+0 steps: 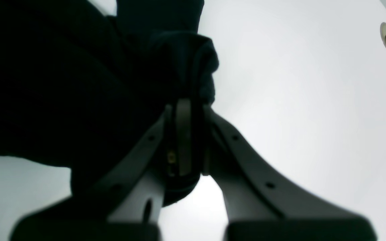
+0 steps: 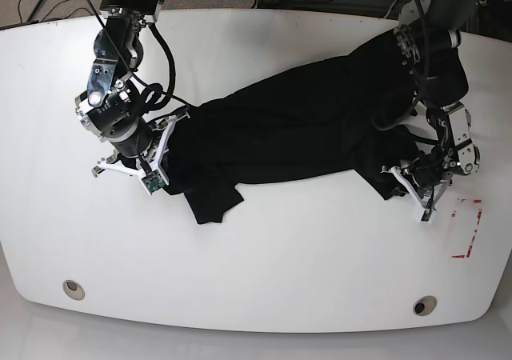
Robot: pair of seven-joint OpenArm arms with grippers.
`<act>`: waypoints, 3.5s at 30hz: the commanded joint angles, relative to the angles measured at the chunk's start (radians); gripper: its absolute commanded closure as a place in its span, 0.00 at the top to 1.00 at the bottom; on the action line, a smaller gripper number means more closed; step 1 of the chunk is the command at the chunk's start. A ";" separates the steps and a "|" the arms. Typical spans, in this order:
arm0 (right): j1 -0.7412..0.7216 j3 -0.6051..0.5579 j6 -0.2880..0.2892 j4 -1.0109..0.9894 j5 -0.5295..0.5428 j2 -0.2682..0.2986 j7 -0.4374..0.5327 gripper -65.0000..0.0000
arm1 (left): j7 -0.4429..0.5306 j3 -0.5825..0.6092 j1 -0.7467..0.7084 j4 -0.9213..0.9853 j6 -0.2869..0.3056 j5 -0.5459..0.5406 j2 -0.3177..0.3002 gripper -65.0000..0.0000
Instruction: Layout the t-shirt on the table in an organized manner, then fold the t-shirt properly
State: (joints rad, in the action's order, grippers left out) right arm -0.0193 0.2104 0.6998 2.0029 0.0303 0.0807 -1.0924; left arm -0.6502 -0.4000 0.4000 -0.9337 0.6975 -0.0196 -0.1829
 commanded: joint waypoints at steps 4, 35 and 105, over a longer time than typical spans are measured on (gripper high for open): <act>-0.021 0.004 -0.002 0.020 0.012 0.011 0.022 0.00 | -0.056 -0.033 -0.014 -0.204 0.001 -0.006 0.015 0.03; -0.153 -0.002 -0.002 0.019 0.003 0.014 0.018 0.00 | -0.435 -0.173 0.075 -0.489 0.001 -0.001 0.033 0.19; -0.115 0.001 -0.002 0.019 0.012 0.006 0.018 0.00 | -0.102 0.085 0.035 0.029 -0.051 -0.001 0.067 0.47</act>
State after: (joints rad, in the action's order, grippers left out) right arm -0.1146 0.2096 0.6998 2.0029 0.0311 0.0807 -1.0996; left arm -0.6964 -0.3187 0.4324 -0.9054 0.6304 -0.0360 -0.1207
